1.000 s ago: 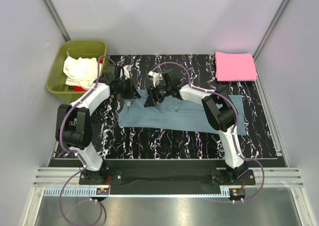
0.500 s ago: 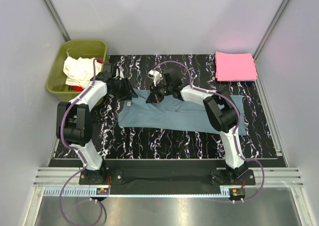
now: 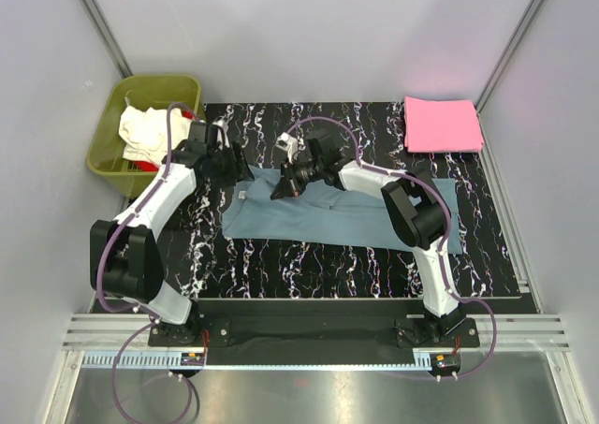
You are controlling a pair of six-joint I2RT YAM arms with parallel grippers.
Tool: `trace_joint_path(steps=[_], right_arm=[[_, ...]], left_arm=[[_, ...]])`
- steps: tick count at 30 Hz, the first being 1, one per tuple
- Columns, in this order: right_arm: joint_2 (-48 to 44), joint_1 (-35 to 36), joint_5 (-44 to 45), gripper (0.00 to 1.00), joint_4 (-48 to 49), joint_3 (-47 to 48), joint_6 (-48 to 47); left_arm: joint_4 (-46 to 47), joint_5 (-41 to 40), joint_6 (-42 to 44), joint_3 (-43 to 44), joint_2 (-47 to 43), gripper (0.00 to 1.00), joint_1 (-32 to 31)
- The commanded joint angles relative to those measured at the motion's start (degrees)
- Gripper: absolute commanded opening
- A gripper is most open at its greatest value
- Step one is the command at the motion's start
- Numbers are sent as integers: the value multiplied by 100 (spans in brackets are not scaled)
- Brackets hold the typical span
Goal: Fold and stack the t-shirts
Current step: Fold the tshirt
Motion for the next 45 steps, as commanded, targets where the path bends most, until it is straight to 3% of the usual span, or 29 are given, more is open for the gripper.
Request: trace_joint_path(steps=[1, 8, 14, 18, 23, 28, 37, 45], right_arm=[[-435, 101, -293, 0, 156, -184, 101], [-497, 118, -531, 0, 226, -290, 250], [-313, 118, -364, 0, 419, -238, 470], [-269, 110, -57, 0, 332, -141, 488], [56, 83, 226, 1, 77, 324, 663], [267, -31, 796, 0, 472, 255, 1181], [391, -163, 1245, 0, 595, 159, 1525], [285, -224, 1350, 0, 797, -158, 1937]], left_arm=[[168, -153, 62, -184, 81, 64, -195], [195, -92, 246, -114, 317, 65, -213], [274, 374, 283, 89, 976, 53, -231], [-41, -177, 256, 238, 1223, 48, -231], [19, -1608, -104, 150, 707, 60, -231], [-51, -2314, -87, 98, 258, 62, -336], [335, -2016, -254, -482, 46, 62, -828], [731, -1998, -632, -1150, 54, 62, -872]])
